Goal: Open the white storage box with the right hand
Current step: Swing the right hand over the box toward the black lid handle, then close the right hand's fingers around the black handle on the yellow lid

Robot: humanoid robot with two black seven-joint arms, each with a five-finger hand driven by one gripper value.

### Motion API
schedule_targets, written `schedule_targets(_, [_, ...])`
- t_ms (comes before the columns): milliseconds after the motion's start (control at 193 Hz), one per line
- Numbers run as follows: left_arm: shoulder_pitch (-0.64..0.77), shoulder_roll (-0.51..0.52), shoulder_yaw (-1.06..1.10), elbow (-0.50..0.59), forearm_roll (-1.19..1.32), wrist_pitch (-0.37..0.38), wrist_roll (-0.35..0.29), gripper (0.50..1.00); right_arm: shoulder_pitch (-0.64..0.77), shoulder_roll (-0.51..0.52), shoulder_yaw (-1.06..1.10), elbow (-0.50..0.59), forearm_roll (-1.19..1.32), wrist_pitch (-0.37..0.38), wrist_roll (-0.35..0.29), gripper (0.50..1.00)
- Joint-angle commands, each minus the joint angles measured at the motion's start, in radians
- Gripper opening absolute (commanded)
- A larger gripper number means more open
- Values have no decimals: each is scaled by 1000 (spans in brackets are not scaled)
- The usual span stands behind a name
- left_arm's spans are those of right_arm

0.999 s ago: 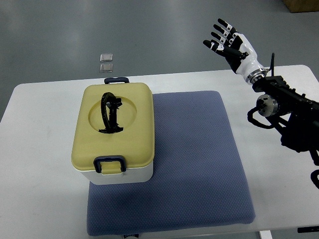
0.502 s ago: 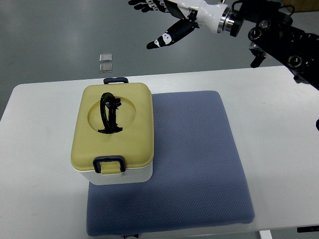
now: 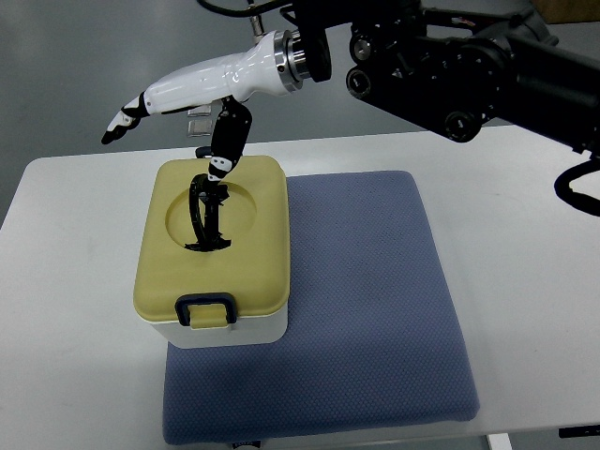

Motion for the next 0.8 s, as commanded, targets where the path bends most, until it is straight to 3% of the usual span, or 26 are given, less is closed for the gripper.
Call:
schedule_targets(0, [0,0,0,0,0,0,0,1000,19,29,-38,3,-81,-2,2,924])
schedule_targets(212, [0,0,0,0,0,0,0,1000,42,45,-72,17,-150,0,20,907])
schedule_targets(295, [0,0,1,0,0,0,0,1000,43,45,-101,20,-170,-2,22,870])
schedule_targets(523, [0,0,0,0,0,0,0,1000,35,46,-110,22,-222,-14,19,827])
schedule_targets(724, [0,0,0,0,0,0,0,1000,34,46,-110,22,-228,-14,19,731])
schedule_targets(797, [0,0,1,0,0,0,0,1000,31,46,-110,22,-228,-14,19,719])
